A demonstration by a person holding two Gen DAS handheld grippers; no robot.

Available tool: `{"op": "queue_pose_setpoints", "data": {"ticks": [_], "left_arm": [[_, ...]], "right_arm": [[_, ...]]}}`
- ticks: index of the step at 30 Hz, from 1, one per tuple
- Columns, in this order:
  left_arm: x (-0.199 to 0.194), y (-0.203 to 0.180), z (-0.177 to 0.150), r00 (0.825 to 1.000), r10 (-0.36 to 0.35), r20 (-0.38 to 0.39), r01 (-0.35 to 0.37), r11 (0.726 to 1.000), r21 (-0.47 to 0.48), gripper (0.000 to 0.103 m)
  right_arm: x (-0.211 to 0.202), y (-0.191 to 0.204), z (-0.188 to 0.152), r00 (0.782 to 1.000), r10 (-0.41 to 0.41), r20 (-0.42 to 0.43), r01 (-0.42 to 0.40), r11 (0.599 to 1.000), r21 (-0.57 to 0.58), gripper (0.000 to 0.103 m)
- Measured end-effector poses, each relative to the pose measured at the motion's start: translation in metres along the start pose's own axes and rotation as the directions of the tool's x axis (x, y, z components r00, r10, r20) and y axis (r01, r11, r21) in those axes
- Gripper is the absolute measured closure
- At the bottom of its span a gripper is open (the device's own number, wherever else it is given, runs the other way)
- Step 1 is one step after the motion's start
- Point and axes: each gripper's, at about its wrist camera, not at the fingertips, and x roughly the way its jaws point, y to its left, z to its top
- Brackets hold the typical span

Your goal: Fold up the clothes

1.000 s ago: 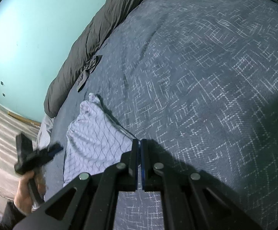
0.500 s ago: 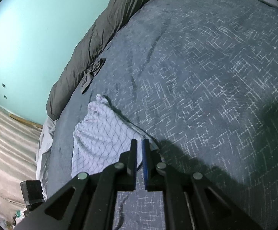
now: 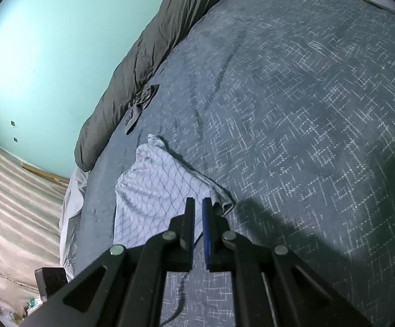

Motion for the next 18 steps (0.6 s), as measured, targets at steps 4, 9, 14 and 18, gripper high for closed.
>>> {"op": "queue_pose_setpoints", "data": {"ticks": [4, 9, 14, 18], "left_arm": [[0.015, -0.007, -0.002, 1.0, 0.03, 0.007, -0.03, 0.999, 0.016, 0.065], [0.021, -0.014, -0.001, 1.0, 0.026, 0.012, -0.026, 0.999, 0.044, 0.1], [0.004, -0.02, 0.0, 0.998, -0.05, 0.026, 0.048, 0.998, 0.049, 0.1], [-0.002, -0.014, 0.001, 0.987, -0.16, 0.005, 0.16, 0.987, -0.014, 0.1]], "right_arm": [[-0.004, -0.002, -0.001, 1.0, 0.001, 0.004, -0.001, 1.0, 0.004, 0.097], [-0.007, -0.004, -0.001, 1.0, -0.002, 0.008, 0.002, 1.0, 0.01, 0.097], [-0.006, -0.003, -0.002, 1.0, 0.0, 0.006, 0.0, 1.0, 0.007, 0.097], [-0.003, 0.0, -0.003, 1.0, 0.001, -0.001, -0.001, 1.0, 0.001, 0.097]]}}
